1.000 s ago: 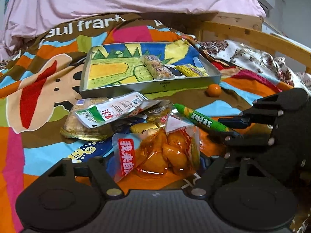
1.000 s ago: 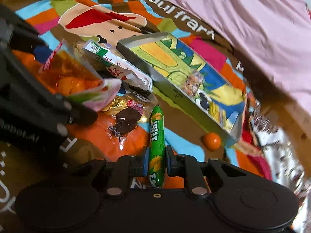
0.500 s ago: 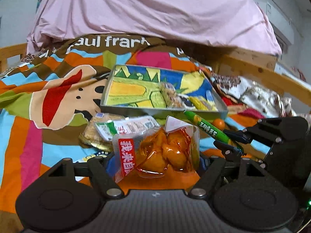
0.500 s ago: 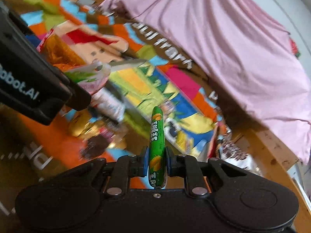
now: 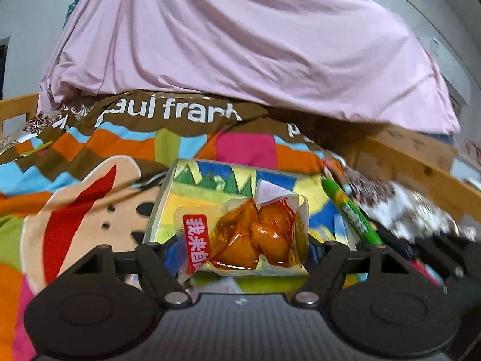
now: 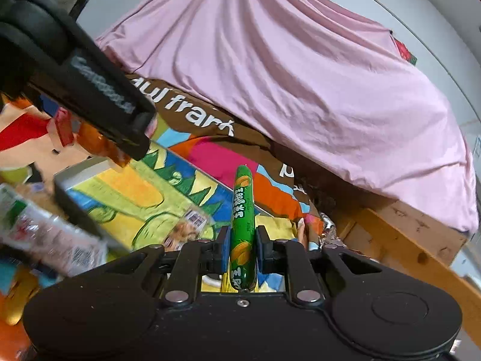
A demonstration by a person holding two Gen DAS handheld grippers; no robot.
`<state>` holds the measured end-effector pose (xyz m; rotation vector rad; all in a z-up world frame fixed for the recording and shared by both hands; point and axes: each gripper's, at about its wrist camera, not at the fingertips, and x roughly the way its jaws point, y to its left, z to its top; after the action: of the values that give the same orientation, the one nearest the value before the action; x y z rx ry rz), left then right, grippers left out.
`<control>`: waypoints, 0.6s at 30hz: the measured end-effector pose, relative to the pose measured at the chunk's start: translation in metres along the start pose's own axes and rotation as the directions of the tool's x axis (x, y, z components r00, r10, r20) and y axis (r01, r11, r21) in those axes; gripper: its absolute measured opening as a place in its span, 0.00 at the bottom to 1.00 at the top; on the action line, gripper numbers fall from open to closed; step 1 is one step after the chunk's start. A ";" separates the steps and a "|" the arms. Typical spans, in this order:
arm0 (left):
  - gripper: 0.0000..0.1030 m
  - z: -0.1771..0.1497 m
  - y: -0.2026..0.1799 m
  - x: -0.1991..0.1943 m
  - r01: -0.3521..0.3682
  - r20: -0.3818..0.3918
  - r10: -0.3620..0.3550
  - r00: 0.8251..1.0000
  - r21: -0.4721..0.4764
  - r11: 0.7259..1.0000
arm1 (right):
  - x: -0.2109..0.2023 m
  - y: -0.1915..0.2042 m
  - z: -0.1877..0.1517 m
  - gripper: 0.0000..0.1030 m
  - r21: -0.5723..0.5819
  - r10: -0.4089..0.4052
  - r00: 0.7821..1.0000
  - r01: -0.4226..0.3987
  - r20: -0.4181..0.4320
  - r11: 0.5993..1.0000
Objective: Organize snacks
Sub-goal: 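Carry the bag and sausage into the tray and open both grippers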
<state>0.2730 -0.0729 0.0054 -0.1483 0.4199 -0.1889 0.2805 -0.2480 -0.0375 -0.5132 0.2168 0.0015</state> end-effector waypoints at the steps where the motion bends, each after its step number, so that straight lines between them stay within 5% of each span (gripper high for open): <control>1: 0.75 0.004 -0.001 0.010 -0.007 -0.002 0.007 1.000 -0.010 1.000 | 0.008 0.000 -0.001 0.18 0.015 0.003 1.000 -0.003 -0.003 1.000; 7: 0.75 0.020 -0.007 0.073 -0.039 -0.039 0.037 0.999 -0.044 0.998 | 0.057 -0.009 -0.011 0.18 0.156 0.048 0.996 -0.037 -0.070 0.987; 18: 0.75 -0.001 -0.006 0.149 -0.105 -0.155 0.102 0.983 -0.017 0.994 | 0.102 -0.008 -0.032 0.18 0.294 0.129 0.977 -0.074 -0.172 0.953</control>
<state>0.4047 -0.1107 -0.0525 -0.1362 0.5831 -0.0929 0.3736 -0.2759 -0.0812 -0.2117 0.4239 0.0217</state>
